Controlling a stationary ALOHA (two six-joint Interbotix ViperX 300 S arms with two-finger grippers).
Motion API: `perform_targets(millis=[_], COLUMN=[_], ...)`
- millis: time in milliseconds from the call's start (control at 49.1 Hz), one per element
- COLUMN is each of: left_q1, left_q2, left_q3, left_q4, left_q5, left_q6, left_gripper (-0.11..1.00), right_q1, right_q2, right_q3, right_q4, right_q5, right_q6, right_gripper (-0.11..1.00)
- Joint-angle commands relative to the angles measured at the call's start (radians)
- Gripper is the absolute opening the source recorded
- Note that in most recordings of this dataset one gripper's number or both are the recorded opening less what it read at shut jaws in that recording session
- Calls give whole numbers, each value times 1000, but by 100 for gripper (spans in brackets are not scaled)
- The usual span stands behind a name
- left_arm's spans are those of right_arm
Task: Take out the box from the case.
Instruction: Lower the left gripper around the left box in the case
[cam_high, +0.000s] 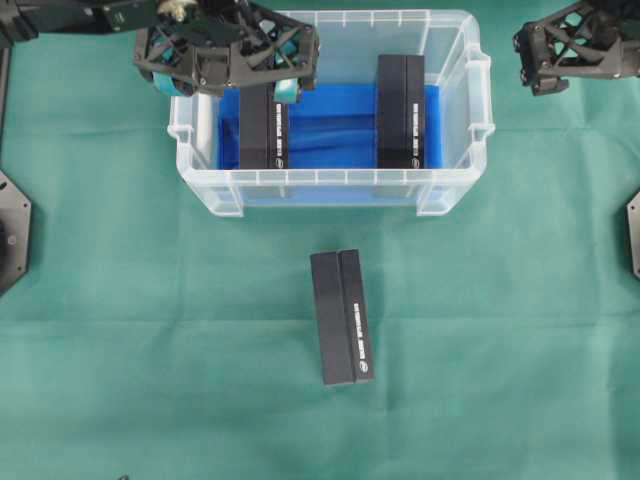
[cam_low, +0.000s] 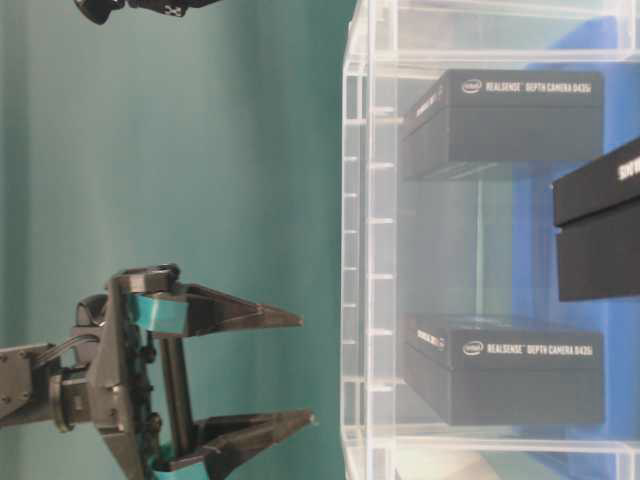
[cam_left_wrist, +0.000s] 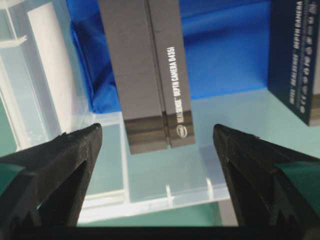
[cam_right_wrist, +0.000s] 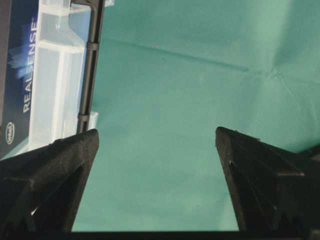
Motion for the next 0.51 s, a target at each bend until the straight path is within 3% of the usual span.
perform_targets(millis=[0, 489], left_q1=[2, 3], left_q2=[-14, -12], left_q3=[5, 135], left_q4=[5, 6], left_q5=[-31, -172], left_q6=[-12, -66], left_gripper=[89, 89], right_q1=[-2, -3], right_q2=[-8, -8], right_q3=[-6, 6], right_q4=[-3, -3], right_q5=[-9, -23], right_q6=[0, -2], right_gripper=[93, 93])
